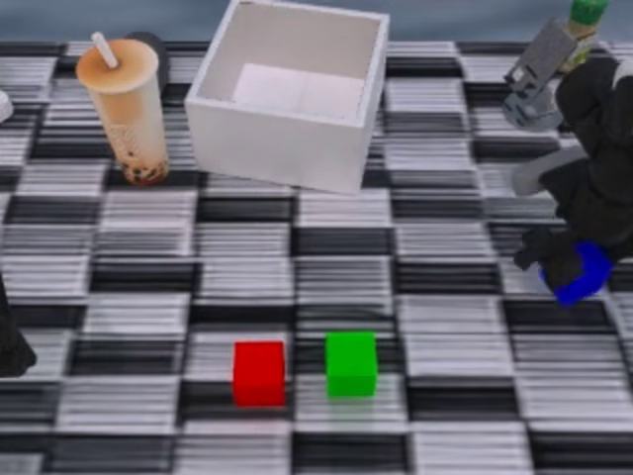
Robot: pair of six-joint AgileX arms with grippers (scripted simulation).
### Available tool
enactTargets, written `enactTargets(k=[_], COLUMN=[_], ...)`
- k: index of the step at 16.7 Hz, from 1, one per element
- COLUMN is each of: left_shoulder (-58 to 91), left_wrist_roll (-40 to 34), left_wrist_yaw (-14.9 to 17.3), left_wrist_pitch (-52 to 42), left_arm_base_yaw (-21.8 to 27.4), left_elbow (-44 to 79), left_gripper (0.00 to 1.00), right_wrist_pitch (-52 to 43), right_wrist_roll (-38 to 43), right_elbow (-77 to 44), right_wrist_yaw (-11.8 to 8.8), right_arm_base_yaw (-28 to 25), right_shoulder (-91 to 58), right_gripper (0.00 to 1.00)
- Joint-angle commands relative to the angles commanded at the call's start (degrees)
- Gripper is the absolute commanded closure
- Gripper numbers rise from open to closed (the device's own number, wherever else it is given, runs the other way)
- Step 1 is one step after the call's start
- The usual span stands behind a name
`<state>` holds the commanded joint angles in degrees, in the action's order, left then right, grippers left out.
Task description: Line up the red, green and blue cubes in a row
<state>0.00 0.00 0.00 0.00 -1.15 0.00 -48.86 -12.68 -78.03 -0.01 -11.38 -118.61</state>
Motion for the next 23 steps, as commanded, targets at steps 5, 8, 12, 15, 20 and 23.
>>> enactTargets(k=[5, 8, 12, 15, 20, 23], left_shoulder=[0.0, 0.0, 0.0, 0.0, 0.0, 0.0], left_wrist_roll=[0.0, 0.0, 0.0, 0.0, 0.0, 0.0], left_wrist_yaw=[0.0, 0.0, 0.0, 0.0, 0.0, 0.0], left_wrist_pitch=[0.0, 0.0, 0.0, 0.0, 0.0, 0.0], left_arm_base_yaw=[0.0, 0.0, 0.0, 0.0, 0.0, 0.0], left_elbow=[0.0, 0.0, 0.0, 0.0, 0.0, 0.0], left_gripper=[0.0, 0.0, 0.0, 0.0, 0.0, 0.0], right_wrist_pitch=[-10.5, -11.9, -11.8, -12.1, -13.1, -13.7], right_wrist_roll=[0.0, 0.0, 0.9, 6.4, 23.4, 35.8], right_elbow=[-5.8, -6.7, -6.6, -6.3, -4.5, -3.1], right_wrist_yaw=[0.0, 0.0, 0.0, 0.0, 0.0, 0.0], right_arm_base_yaw=[-0.2, -0.2, -0.5, -3.8, -12.9, -19.2], right_shoulder=[4.0, 5.0, 4.8, 5.4, 7.5, 9.1], right_gripper=[1.0, 1.0, 1.0, 1.0, 1.0, 1.0])
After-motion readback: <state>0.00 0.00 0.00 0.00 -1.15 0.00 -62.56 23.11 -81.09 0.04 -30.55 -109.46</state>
